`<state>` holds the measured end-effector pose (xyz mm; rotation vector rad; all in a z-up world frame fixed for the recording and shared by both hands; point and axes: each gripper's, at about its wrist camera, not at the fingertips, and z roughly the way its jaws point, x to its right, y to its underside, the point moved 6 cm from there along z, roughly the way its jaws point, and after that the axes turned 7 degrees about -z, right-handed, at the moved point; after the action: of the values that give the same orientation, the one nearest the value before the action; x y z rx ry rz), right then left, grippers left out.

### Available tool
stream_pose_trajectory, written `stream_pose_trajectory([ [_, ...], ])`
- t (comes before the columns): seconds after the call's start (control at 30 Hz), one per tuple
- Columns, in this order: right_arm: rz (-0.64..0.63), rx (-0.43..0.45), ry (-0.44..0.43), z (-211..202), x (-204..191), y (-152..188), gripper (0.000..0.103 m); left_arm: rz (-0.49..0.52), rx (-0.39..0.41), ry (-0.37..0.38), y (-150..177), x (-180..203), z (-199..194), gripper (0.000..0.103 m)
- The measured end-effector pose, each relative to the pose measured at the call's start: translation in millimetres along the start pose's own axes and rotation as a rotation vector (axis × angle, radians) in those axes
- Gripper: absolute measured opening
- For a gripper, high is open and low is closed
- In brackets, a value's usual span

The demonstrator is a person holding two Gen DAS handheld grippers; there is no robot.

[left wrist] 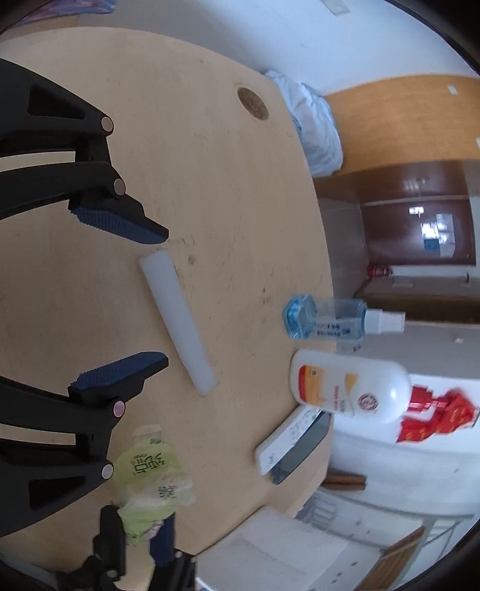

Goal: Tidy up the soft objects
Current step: 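Grasp the white foam tube with the left tool while the right tool lifts the tissue pack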

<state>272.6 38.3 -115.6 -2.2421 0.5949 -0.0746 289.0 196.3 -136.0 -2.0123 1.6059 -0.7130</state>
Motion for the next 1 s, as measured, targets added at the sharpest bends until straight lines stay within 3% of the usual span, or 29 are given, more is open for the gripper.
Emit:
stream_pose_trajectory([
  [0.23,0.0,0.001,-0.006,1.2,0.6,-0.6,0.044,0.06,-0.031,0.047,-5.3,7.6,16.1,0.062],
  [0.5,0.0,0.005,-0.007,0.9,0.7,0.1,0.044,0.138,-0.025,0.006,-7.6,11.2,27.4,0.062],
  [0.83,0.0,0.001,-0.015,1.7,-0.7,0.3,0.044,0.095,-0.061,0.037,-10.7,5.4,35.6,0.062],
  [1.0,0.004,0.002,-0.013,1.5,0.8,0.1,0.044,0.089,-0.047,-0.005,-8.4,3.7,29.8,0.038],
])
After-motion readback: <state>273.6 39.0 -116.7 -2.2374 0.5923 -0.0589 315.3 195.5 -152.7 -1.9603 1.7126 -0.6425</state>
